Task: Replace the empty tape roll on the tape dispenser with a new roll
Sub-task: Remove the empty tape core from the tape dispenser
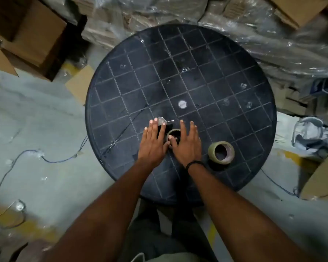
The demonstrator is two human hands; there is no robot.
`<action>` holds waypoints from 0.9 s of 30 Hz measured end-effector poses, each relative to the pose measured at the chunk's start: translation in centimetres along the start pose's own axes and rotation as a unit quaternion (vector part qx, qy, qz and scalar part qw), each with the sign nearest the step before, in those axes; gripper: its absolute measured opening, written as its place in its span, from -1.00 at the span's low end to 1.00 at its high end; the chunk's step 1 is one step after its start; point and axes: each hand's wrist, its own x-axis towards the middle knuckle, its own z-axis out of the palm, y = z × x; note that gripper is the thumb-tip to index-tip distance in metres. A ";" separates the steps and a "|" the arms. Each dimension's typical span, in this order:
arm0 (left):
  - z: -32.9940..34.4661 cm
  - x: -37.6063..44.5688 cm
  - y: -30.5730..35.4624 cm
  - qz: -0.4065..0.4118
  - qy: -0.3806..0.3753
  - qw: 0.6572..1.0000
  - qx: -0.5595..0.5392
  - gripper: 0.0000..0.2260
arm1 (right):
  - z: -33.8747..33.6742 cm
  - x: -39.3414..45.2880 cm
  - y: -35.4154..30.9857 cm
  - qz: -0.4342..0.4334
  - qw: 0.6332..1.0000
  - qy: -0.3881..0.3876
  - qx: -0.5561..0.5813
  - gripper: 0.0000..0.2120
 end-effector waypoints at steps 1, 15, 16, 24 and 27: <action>0.5 0.3 0.1 -0.004 -0.001 1.000 0.002 -0.35 | 0.1 0.3 0.1 0.007 1.000 -0.012 0.013 -0.28; 3.6 2.3 0.2 -0.011 0.019 1.000 0.006 -0.42 | 2.9 3.6 2.5 0.079 0.979 -0.115 0.151 -0.41; 3.8 2.5 0.2 -0.015 0.023 1.000 0.001 -0.41 | 3.0 4.2 2.7 0.096 0.974 -0.121 0.163 -0.43; 4.1 3.0 0.9 -0.102 0.068 0.990 -0.064 -0.52 | 2.5 7.1 3.8 0.194 0.908 -0.206 0.309 -0.83; 4.5 3.0 1.0 -0.089 0.063 0.993 -0.040 -0.61 | 2.3 7.2 4.1 0.202 0.900 -0.242 0.301 -0.85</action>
